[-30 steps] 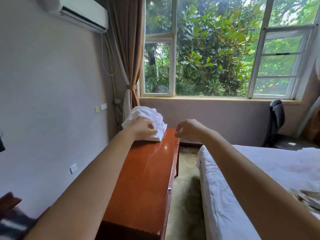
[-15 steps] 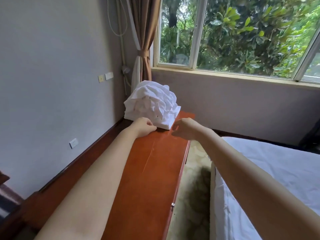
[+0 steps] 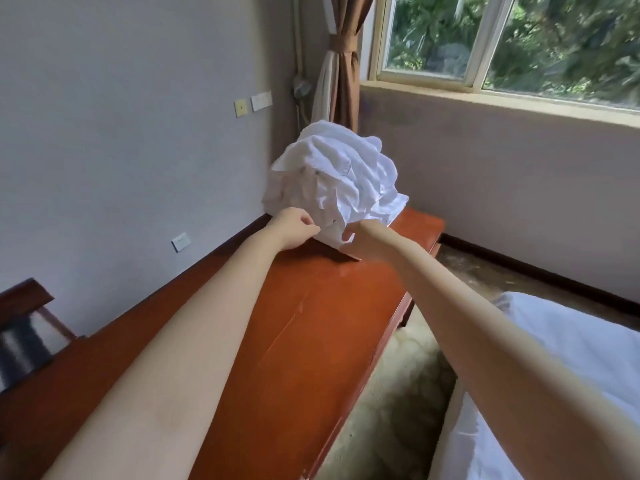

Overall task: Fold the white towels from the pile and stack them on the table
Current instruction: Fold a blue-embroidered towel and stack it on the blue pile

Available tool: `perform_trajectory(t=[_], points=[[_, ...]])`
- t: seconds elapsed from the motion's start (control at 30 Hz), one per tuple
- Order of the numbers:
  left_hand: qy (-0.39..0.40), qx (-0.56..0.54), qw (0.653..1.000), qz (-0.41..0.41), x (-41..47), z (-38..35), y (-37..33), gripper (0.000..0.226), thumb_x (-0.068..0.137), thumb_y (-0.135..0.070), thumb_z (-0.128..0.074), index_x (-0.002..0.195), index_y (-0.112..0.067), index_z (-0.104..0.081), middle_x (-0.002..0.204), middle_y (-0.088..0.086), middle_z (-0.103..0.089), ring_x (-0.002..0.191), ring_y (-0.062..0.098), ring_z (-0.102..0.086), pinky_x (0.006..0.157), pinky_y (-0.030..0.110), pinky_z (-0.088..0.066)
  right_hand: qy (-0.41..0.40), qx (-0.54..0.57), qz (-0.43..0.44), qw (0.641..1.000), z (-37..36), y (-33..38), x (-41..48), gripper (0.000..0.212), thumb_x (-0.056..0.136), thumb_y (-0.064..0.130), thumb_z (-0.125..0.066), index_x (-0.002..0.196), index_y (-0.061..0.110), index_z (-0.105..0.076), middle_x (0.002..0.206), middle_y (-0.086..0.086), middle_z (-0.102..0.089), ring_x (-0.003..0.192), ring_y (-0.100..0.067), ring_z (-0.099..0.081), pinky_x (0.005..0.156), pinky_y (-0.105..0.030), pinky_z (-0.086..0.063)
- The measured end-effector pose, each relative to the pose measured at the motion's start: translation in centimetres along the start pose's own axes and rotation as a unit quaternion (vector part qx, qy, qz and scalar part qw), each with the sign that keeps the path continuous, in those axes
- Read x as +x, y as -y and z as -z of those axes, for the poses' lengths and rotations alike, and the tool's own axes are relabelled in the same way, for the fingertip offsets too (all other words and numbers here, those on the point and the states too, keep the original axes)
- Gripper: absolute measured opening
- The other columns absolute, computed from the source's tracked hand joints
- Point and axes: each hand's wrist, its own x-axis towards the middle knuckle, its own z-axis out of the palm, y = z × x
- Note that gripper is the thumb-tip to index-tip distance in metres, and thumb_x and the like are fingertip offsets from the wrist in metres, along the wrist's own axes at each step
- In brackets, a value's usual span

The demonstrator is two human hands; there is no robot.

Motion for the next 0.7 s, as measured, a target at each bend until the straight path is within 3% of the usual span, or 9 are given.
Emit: perform_trajectory(t=[0.13, 0.23, 0.3, 0.43, 0.63, 0.7], points=[[-0.026, -0.016, 0.999, 0.027, 5.7, -0.8, 0.6, 0.022, 0.091, -0.026, -0.057, 0.106, -0.012, -0.065, 0.100, -0.001, -0.057, 0.094, 0.017, -0.055, 0.078, 0.027, -0.042, -0.004, 0.015, 0.010, 1.000, -0.7, -2.5, 7.0, 0.034, 0.089, 0.037, -0.058, 0.121, 0.028, -0.057, 0.107, -0.002, -0.055, 0.088, -0.021, -0.052, 0.061, -0.027, -0.037], [-0.034, -0.049, 0.997, 0.045, 10.6, -1.6, 1.2, 0.022, 0.092, -0.024, -0.055, 0.107, -0.011, -0.064, 0.096, -0.003, -0.056, 0.092, 0.017, -0.053, 0.074, 0.025, -0.041, -0.003, 0.002, 0.033, 0.999, -0.2, -4.0, 11.7, 0.038, 0.091, 0.034, -0.057, 0.128, 0.026, -0.054, 0.120, -0.002, -0.058, 0.104, -0.023, -0.055, 0.074, -0.029, -0.042], [-0.036, -0.078, 0.995, 0.052, 14.3, -1.6, 1.1, 0.019, 0.093, -0.023, -0.055, 0.105, -0.010, -0.063, 0.087, -0.006, -0.053, 0.087, 0.016, -0.052, 0.063, 0.021, -0.039, -0.001, 0.004, 0.046, 0.999, 1.0, -4.7, 14.8, 0.041, 0.091, 0.032, -0.057, 0.131, 0.023, -0.052, 0.126, -0.003, -0.056, 0.111, -0.022, -0.054, 0.084, -0.030, -0.045], [-0.071, -0.139, 0.985, 0.070, 20.5, -1.6, 0.4, 0.007, 0.092, -0.018, -0.054, 0.094, -0.014, -0.059, 0.081, -0.009, -0.051, 0.083, 0.013, -0.048, 0.058, 0.018, -0.035, -0.029, 0.000, 0.081, 0.996, 3.6, -6.3, 20.0, 0.040, 0.091, 0.026, -0.058, 0.130, 0.018, -0.052, 0.128, -0.005, -0.055, 0.114, -0.024, -0.052, 0.089, -0.034, -0.045], [-0.192, -0.129, 0.970, 0.071, 27.4, -2.7, 0.2, 0.016, 0.092, -0.020, -0.055, 0.106, -0.016, -0.061, 0.102, -0.006, -0.054, 0.077, 0.005, -0.049, 0.054, 0.000, -0.034, -0.098, 0.016, 0.139, 0.985, 4.7, -10.0, 27.9, 0.052, 0.089, 0.026, -0.062, 0.137, 0.014, -0.045, 0.135, -0.009, -0.047, 0.124, -0.028, -0.042, 0.097, -0.037, -0.040], [-0.227, -0.085, 0.967, 0.075, 29.7, -2.9, 0.2, 0.023, 0.091, -0.023, -0.054, 0.112, -0.017, -0.061, 0.115, -0.005, -0.051, 0.088, 0.009, -0.048, 0.060, 0.004, -0.032, -0.113, 0.023, 0.166, 0.979, 4.9, -11.1, 30.8, 0.057, 0.089, 0.028, -0.062, 0.140, 0.014, -0.042, 0.140, -0.008, -0.044, 0.128, -0.028, -0.039, 0.099, -0.038, -0.039]])
